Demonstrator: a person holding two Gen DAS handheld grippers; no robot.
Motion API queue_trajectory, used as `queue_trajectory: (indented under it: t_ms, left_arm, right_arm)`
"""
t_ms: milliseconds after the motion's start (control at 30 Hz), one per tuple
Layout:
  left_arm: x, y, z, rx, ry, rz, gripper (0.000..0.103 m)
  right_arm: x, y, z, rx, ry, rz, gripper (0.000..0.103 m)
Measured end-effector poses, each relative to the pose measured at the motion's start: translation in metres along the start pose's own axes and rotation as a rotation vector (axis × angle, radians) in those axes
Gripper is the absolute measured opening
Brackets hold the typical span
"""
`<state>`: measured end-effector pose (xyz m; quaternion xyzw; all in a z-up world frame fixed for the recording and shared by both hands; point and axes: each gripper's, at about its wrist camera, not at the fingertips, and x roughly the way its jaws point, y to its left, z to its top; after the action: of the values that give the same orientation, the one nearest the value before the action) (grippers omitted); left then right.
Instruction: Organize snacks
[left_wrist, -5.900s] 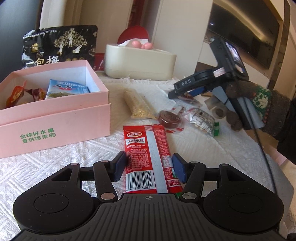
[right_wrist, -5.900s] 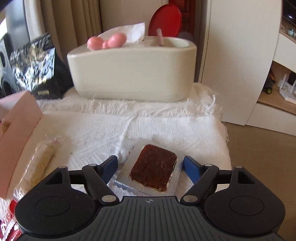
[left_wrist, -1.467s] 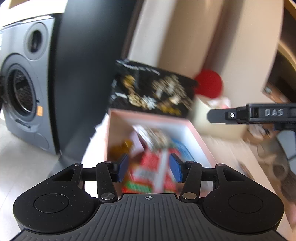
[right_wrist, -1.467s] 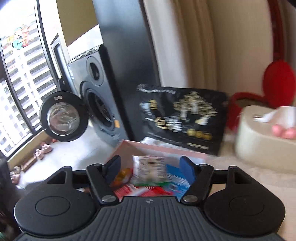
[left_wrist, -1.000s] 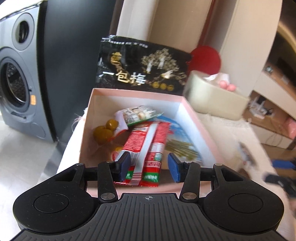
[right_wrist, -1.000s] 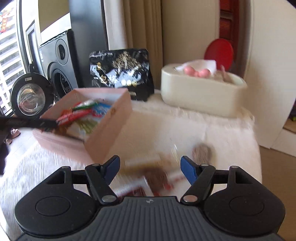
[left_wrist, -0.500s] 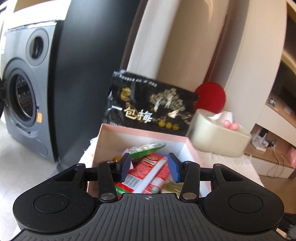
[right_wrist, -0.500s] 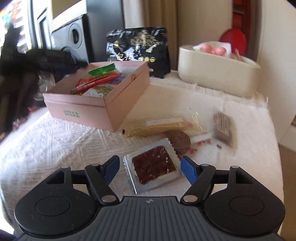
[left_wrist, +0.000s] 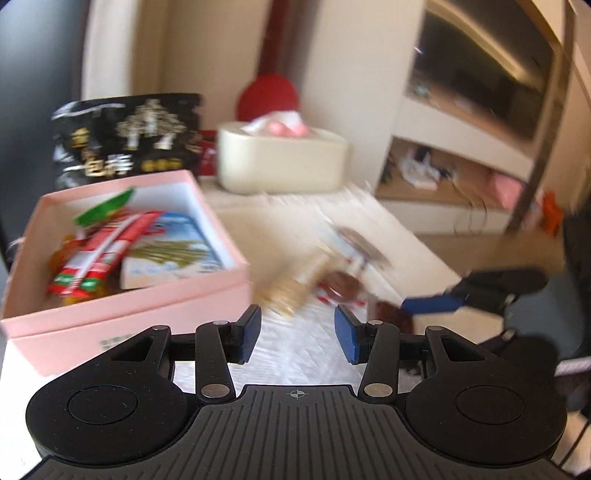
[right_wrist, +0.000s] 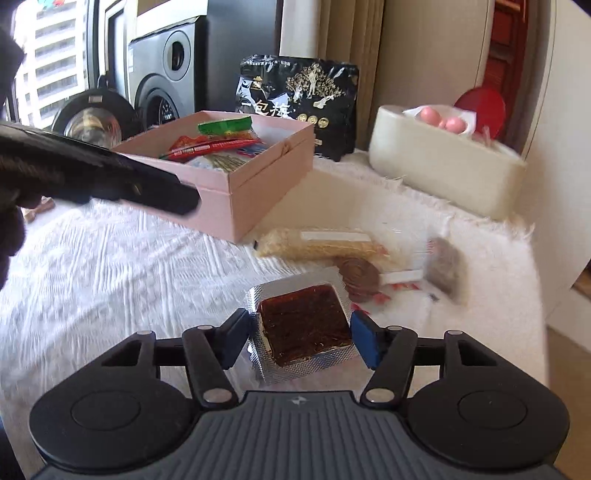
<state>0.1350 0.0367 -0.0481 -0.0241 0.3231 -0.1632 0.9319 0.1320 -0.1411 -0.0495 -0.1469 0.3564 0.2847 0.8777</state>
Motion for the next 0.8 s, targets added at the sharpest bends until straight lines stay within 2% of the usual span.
queue_trajectory:
  t_ms: [133, 233, 333, 400, 533, 633, 700, 800]
  left_arm:
    - [0.021, -0.022, 0.011, 0.084, 0.011, -0.02, 0.049]
    - [0.047, -0.035, 0.033, 0.133, 0.046, -0.02, 0.049]
    - [0.078, -0.041, 0.057, 0.139, 0.124, -0.026, 0.049]
    - [0.099, -0.04, 0.07, 0.128, 0.168, 0.008, 0.049]
    - [0.127, -0.037, 0.08, 0.148, 0.192, 0.088, 0.049]
    - [0.146, -0.025, 0.081, 0.096, 0.242, 0.038, 0.049]
    - [0.155, -0.018, 0.076, 0.055, 0.282, 0.036, 0.049]
    - [0.153, -0.013, 0.072, 0.004, 0.292, 0.009, 0.05]
  right_arm:
    - [-0.015, -0.015, -0.015, 0.012, 0.019, -0.079, 0.063]
    - [-0.021, -0.029, -0.025, 0.094, 0.013, -0.035, 0.067]
    - [-0.024, -0.034, -0.032, 0.15, -0.008, -0.004, 0.072]
    - [-0.022, -0.033, -0.037, 0.17, -0.019, -0.014, 0.072]
    - [-0.017, -0.032, -0.046, 0.198, -0.028, -0.035, 0.073]
    - [-0.021, -0.038, -0.047, 0.229, -0.048, -0.023, 0.076]
    - [-0.021, -0.043, -0.048, 0.266, -0.048, -0.017, 0.076]
    - [-0.021, -0.05, -0.051, 0.318, -0.06, -0.009, 0.077]
